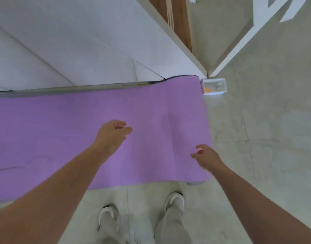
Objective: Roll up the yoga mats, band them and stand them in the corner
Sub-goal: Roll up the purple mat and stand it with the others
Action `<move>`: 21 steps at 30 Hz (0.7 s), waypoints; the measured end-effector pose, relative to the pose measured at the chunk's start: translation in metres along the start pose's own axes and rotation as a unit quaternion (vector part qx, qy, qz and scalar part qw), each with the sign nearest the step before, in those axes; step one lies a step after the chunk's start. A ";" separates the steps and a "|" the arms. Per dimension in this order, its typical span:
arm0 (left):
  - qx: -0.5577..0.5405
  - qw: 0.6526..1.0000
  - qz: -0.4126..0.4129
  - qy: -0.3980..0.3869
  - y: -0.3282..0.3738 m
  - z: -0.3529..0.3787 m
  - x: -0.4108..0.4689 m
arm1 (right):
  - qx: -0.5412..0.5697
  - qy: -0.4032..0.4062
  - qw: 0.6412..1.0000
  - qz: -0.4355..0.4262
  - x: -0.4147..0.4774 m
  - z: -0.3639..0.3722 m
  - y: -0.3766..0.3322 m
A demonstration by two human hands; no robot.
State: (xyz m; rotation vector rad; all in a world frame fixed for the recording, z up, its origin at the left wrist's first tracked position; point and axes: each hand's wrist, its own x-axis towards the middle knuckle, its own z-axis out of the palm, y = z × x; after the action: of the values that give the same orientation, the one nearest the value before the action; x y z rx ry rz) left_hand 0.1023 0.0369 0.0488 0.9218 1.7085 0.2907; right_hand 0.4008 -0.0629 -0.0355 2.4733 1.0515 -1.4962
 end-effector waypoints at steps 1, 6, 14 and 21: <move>0.002 1.000 -0.003 -0.008 -0.009 0.032 0.023 | -0.003 0.001 1.000 0.006 0.033 0.002 0.018; 0.022 0.998 -0.007 -0.064 -0.054 0.160 0.114 | -0.013 0.076 0.996 0.038 0.173 0.008 0.090; 0.076 0.988 -0.027 -0.133 -0.122 0.259 0.174 | 0.066 0.084 0.991 0.076 0.281 0.044 0.145; 0.122 0.981 0.005 -0.152 -0.110 0.265 0.154 | 0.035 0.189 0.977 0.096 0.247 0.036 0.126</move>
State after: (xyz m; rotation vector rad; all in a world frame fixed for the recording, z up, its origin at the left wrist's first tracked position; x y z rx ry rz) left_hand 0.2813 0.0037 -0.2206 1.0925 1.4758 -0.0561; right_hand 0.5190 -0.0453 -0.2886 2.8872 0.7790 -1.0525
